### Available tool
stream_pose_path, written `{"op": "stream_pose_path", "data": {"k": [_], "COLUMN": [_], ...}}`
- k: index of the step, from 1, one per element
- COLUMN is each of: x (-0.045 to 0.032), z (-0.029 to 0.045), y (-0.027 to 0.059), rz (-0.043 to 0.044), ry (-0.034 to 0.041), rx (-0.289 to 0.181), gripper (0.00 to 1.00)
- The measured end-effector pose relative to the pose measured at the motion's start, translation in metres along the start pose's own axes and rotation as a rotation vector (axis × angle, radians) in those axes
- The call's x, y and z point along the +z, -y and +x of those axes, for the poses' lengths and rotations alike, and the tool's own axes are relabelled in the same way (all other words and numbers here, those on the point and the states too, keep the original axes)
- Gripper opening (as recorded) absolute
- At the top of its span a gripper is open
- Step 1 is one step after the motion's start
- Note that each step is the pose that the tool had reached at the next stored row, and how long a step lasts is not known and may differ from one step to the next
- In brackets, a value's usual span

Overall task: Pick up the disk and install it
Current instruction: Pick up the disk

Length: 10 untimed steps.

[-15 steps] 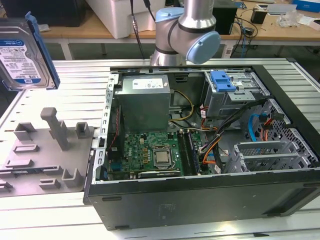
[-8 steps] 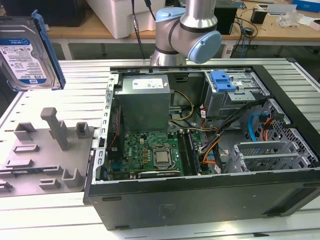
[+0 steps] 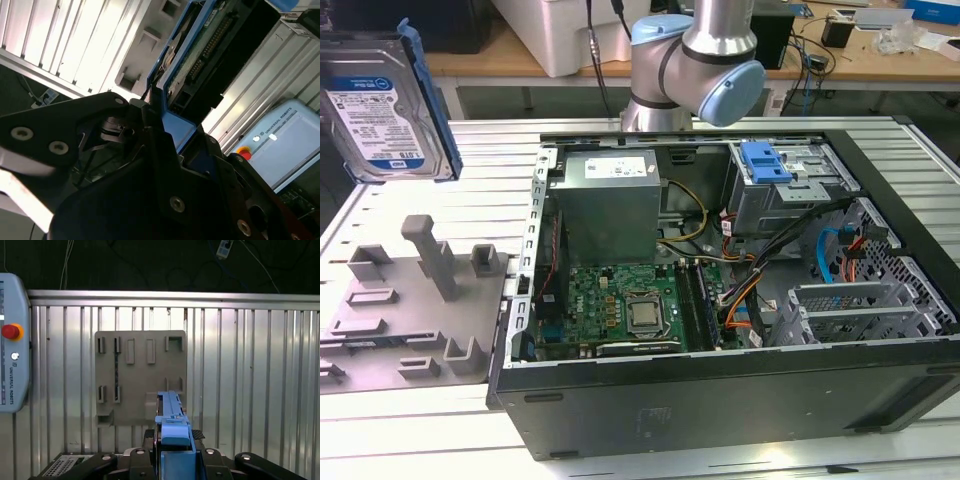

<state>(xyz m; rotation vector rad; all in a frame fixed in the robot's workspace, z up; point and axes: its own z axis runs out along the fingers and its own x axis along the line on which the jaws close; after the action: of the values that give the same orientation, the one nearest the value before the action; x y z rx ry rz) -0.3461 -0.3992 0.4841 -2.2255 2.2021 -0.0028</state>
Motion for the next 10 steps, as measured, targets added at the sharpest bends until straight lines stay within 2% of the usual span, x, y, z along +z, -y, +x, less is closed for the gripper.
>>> {"op": "stream_pose_path", "data": {"k": [2, 10], "x": [-0.0019, -0.0054], "z": [0.0046, 0.0149], "y": [0.0084, 0.0229], "rz": [0.0001, -0.0001], "ry": [0.0002, 0.0], "rx": [0.0, 0.0], "gripper": [0.37, 0.37]}}
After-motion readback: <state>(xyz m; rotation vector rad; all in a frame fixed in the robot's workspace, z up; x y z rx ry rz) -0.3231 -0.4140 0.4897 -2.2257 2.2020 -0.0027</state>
